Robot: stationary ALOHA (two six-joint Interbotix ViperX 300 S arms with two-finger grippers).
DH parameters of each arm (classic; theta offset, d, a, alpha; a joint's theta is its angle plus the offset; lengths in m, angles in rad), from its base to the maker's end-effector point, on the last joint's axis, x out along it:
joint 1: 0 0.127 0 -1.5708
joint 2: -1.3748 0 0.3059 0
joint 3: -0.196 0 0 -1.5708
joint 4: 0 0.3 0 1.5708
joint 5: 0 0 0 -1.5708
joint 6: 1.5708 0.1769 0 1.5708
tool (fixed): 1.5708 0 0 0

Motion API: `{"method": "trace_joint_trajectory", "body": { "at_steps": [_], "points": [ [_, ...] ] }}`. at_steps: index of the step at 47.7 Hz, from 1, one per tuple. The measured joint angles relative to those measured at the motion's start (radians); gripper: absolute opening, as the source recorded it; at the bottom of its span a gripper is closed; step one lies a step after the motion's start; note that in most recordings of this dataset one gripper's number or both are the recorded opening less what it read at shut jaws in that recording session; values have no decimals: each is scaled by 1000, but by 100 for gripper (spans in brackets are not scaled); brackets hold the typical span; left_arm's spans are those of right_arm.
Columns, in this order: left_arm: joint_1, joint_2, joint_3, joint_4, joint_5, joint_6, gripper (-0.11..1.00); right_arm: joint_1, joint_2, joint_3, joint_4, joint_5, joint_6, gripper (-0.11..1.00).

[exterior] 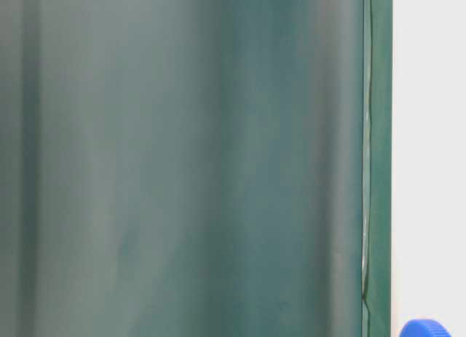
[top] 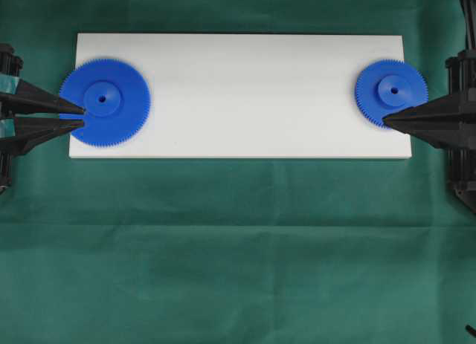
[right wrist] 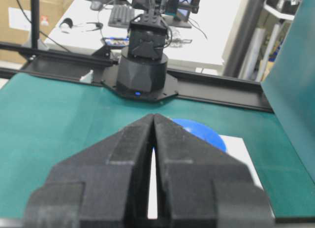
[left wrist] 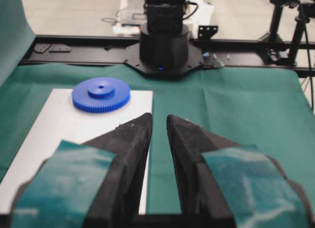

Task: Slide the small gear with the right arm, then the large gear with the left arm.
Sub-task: 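Lower the right gripper onto the hub of the small blue gear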

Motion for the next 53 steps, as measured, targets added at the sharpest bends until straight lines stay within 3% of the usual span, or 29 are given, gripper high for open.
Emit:
{"method": "trace_joint_trajectory", "body": {
  "at_steps": [9, 20, 38, 53],
  "points": [
    [0, -32, 32, -9, 0, 6, 0, -32, 0, 12, 0, 2, -2, 50],
    [5, -46, 40, -11, 2, 5, 0, -114, -26, 20, 0, 5, 0, 50],
    [133, -67, 51, -11, 89, -2, 0, -410, -107, 20, 0, 150, 2, 50],
    [183, -87, 57, -12, 110, 0, 0, -463, -89, 17, 0, 330, 61, 50]
  ]
}}
